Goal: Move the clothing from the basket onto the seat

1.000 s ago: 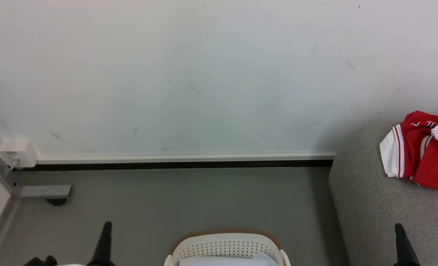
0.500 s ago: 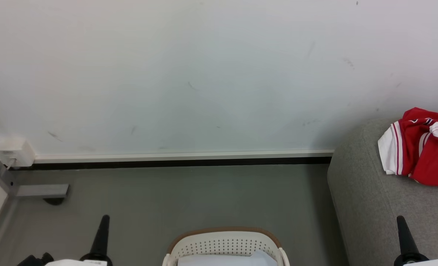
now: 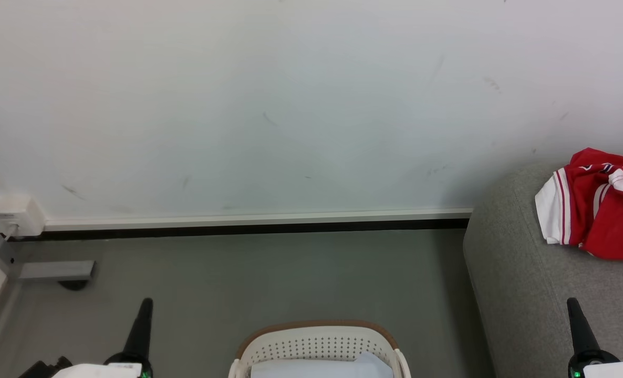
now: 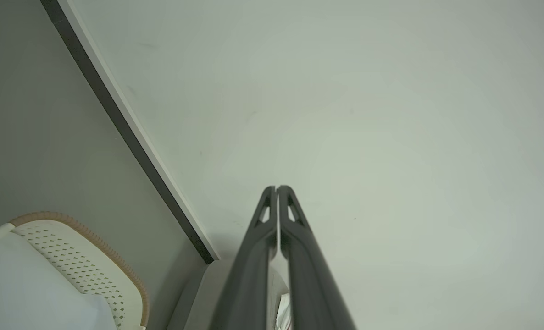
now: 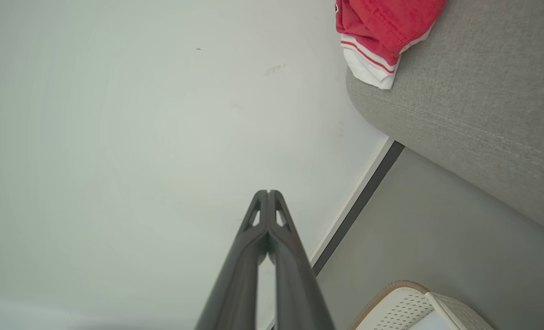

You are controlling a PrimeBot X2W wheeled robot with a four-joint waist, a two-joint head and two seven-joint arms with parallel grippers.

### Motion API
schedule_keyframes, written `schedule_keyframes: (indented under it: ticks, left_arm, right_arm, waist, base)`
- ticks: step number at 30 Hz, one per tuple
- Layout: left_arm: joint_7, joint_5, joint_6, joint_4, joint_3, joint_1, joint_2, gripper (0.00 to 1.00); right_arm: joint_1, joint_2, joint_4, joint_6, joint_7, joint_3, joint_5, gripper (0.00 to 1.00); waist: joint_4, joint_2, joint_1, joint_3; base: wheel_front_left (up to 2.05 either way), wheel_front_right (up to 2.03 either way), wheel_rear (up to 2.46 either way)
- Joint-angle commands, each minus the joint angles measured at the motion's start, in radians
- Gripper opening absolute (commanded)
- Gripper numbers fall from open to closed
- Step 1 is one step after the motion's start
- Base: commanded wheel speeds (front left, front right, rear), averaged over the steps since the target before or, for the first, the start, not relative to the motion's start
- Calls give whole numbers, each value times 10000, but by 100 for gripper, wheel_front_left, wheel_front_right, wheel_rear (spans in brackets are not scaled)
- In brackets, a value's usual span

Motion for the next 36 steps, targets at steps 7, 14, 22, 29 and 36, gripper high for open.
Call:
schedule_keyframes:
  ticks: [7,14,22,29,36]
  left_arm:
    - [200,-673,-59,-93,119,-242,24,0]
    - [333,-1179,-72,-113,192,-309,17,0]
    - [506,-1797,-78,-130,283,-385,6,0]
    - [638,-2295,-85,-144,339,-436,-3,0]
    - [757,-2705,-96,-153,397,-481,-12,0]
  right_arm:
    - [-263,-83,-113,-18,178,-88,716,0]
    - [-327,-84,-131,-19,301,-138,1245,0]
    - [-450,-89,-157,-21,487,-200,1901,0]
    - [-509,-90,-170,-23,610,-248,2385,0]
    - [-582,-91,-183,-24,720,-291,2849,0]
  waist:
    - [-40,-1,-1,47]
    - [-79,-1,-1,94]
    - [-130,-1,-1,155]
    - [-169,-1,-1,203]
    - [-209,-1,-1,250]
  base:
    - [0,0,0]
    - [0,0,0]
    - [0,0,0]
    - [0,0,0]
    - [0,0,0]
